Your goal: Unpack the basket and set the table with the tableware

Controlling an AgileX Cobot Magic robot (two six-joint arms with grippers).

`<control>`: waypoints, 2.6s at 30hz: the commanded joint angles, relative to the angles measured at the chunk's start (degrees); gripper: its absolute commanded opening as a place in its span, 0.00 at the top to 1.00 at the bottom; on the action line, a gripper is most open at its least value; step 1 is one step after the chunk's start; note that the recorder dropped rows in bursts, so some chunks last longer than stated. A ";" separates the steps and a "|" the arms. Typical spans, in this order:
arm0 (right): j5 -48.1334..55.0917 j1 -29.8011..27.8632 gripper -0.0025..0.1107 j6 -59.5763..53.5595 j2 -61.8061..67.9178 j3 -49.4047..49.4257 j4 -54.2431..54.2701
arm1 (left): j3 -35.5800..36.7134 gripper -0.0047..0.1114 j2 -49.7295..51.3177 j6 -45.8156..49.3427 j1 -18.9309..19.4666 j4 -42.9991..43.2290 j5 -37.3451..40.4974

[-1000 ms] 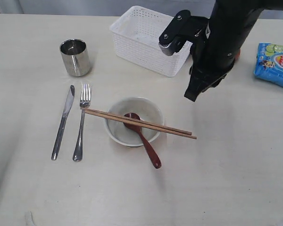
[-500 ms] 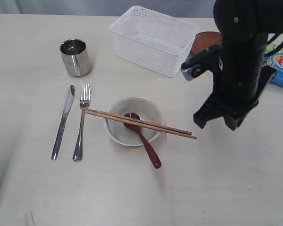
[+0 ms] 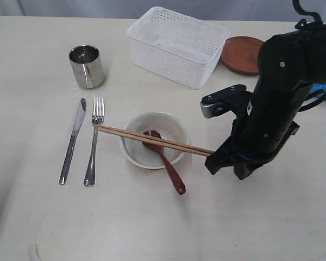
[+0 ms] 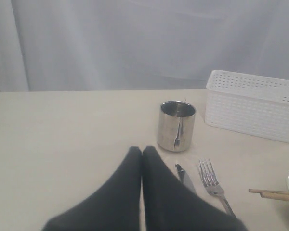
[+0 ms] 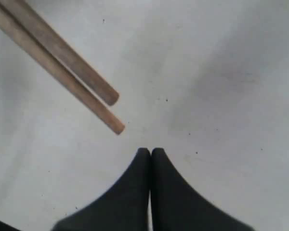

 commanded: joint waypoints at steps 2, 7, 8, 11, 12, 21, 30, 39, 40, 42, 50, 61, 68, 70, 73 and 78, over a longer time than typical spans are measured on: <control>-2.85 -0.29 0.98 -0.26 -0.62 0.21 0.48 | 0.16 0.96 -0.21 0.02 -0.06 -0.18 -0.61; -4.71 -0.29 0.98 -0.26 -0.49 0.21 0.48 | 0.16 0.96 -0.21 0.02 -0.06 -0.18 -0.61; -4.71 -0.29 0.98 -0.26 -0.39 0.21 0.48 | 0.16 0.96 -0.21 0.02 -0.06 -0.18 -0.61; -4.97 -0.29 0.98 -0.38 -0.40 0.21 0.48 | 0.16 0.96 -0.21 0.02 -0.06 -0.18 -0.61; -5.16 -0.29 0.98 -0.48 -0.40 0.21 0.48 | 0.16 0.96 -0.21 0.02 -0.06 -0.18 -0.61; -5.27 -0.29 0.98 -1.58 -0.40 0.21 2.03 | 0.16 0.96 -0.21 0.02 -0.06 -0.18 -0.61; -6.16 -0.29 0.98 -0.92 -0.40 0.21 1.47 | 0.16 0.96 -0.21 0.02 -0.06 -0.18 -0.61; -0.26 -0.29 0.98 -0.26 -0.40 0.21 1.48 | 0.16 0.96 -0.21 0.02 -0.06 -0.18 -0.61; -0.26 -0.29 0.98 -0.26 -0.40 0.21 1.48 | 0.16 0.96 -0.21 0.02 -0.06 -0.18 -0.61; -0.73 -0.29 0.98 -0.72 -0.40 0.21 1.76 | 0.16 0.96 -0.21 0.02 -0.06 -0.18 -0.61; -3.37 -0.29 0.98 -3.31 -0.40 0.21 4.67 | 0.16 0.96 -0.21 0.02 -0.06 -0.18 -0.61; -2.37 -0.29 0.98 -3.83 -0.40 0.21 4.06 | 0.16 0.96 -0.21 0.02 -0.06 -0.18 -0.61; -1.76 -0.29 0.98 -2.37 -0.40 0.21 2.50 | 0.16 0.96 -0.21 0.02 -0.06 -0.18 -0.61; -1.87 -0.29 0.98 -2.21 -0.40 0.21 2.19 | 0.16 0.96 -0.21 0.02 -0.06 -0.18 -0.61; -2.12 -0.29 0.98 0.77 -0.40 0.21 -0.61 | 0.16 0.96 -0.21 0.02 -0.06 -0.18 -0.61; -2.41 -0.29 0.98 1.55 -0.40 0.21 -1.17 | 0.16 0.96 -0.21 0.02 -0.06 -0.18 -0.61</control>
